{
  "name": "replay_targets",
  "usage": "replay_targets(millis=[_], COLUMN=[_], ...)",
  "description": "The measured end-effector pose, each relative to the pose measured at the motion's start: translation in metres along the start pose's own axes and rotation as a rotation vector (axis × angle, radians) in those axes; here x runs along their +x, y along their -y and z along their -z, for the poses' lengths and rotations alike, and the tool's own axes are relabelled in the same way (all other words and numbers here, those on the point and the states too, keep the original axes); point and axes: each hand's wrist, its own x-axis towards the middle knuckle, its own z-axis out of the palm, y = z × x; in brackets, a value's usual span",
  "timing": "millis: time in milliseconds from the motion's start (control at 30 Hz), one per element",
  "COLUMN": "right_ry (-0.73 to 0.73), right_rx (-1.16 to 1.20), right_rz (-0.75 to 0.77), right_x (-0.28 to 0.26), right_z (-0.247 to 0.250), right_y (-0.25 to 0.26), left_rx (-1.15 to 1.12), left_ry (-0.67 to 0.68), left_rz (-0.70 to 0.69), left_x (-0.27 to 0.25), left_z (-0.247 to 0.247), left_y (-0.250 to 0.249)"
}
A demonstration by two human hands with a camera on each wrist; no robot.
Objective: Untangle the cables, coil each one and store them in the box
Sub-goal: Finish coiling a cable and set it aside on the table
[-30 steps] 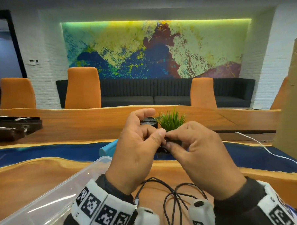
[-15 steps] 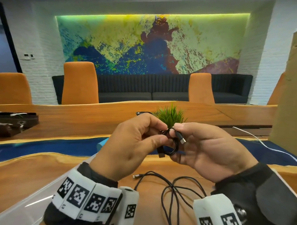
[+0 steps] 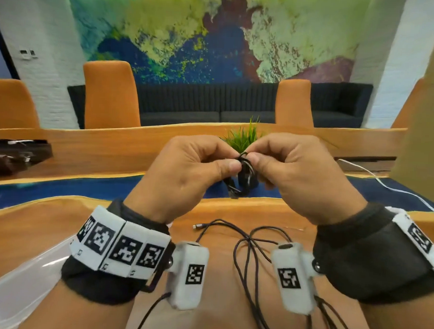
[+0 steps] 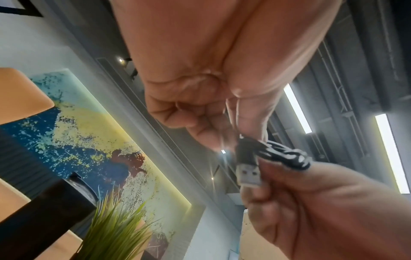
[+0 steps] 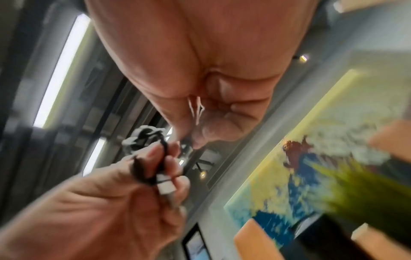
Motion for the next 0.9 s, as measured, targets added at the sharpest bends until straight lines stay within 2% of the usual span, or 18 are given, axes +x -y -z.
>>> replay_targets(millis=[133,233,333,433,533,633,767,900], right_ry=[0.023,0.147,0.270,0.321,0.301,0.230,0.164,0.163], right_rx=[0.439,0.721,0.925,1.003,0.938,0.701,0.408,0.310], right_rz=[-0.307,-0.470,-0.577,-0.581,-0.481,-0.405,-0.379,-0.340], right_x=[0.001,0.002,0.001,0.002,0.001,0.000,0.001,0.000], right_z=[-0.004,0.000,0.005,0.007,0.008,0.006,0.008,0.012], right_y=[-0.001,-0.002,-0.003,-0.004,-0.002,0.002,0.003,0.008], left_rx=[-0.056,-0.090,-0.127,-0.091,0.018,0.117,0.302,0.228], left_ry=[-0.040,-0.052,-0.073,-0.128,-0.147,-0.137,-0.065,-0.067], left_rz=[-0.039,-0.050,-0.071,-0.120,-0.162,-0.194,-0.272,-0.180], left_x=[0.000,0.000,0.001,0.001,0.001,-0.002,-0.003,-0.001], left_z=[-0.003,-0.003,-0.007,-0.010,-0.012,-0.015,-0.018,-0.012], left_y=[0.001,0.002,0.004,0.005,0.000,-0.003,-0.003,-0.002])
